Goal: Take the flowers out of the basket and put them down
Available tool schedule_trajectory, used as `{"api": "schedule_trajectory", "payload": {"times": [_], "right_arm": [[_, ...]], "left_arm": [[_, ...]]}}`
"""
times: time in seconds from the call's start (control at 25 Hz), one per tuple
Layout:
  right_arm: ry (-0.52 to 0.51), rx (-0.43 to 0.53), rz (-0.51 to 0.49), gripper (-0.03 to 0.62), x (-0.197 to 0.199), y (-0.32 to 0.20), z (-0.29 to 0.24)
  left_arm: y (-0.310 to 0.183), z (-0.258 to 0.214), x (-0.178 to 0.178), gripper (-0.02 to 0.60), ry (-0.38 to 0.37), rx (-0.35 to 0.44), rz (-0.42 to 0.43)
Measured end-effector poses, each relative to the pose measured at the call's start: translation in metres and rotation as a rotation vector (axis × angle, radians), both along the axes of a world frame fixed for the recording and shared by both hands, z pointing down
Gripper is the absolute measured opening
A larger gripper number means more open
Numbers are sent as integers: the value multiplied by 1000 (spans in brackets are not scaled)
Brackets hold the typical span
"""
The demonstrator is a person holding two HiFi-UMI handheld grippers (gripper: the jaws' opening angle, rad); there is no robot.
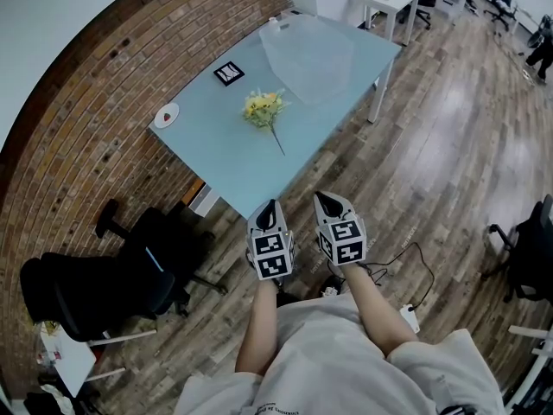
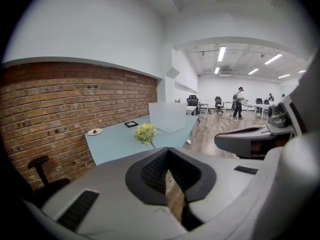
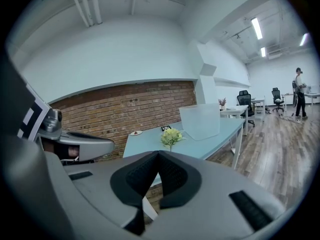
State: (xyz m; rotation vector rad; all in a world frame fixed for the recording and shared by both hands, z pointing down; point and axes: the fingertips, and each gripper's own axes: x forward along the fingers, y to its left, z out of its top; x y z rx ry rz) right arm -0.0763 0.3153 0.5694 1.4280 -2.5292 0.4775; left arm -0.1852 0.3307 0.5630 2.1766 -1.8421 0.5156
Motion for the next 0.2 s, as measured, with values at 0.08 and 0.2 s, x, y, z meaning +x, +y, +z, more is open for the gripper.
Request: {"api": "schedule_trajectory", "payload": {"times": [0.08,0.2], "right_arm": [[1,3,4,12,2,-3,-1],[0,2,11,12,6,-6,-1]], "left_arm": [[-1,1,0,18,1,-2,-2],[-3,3,1,18,1,-5,-4]]}}
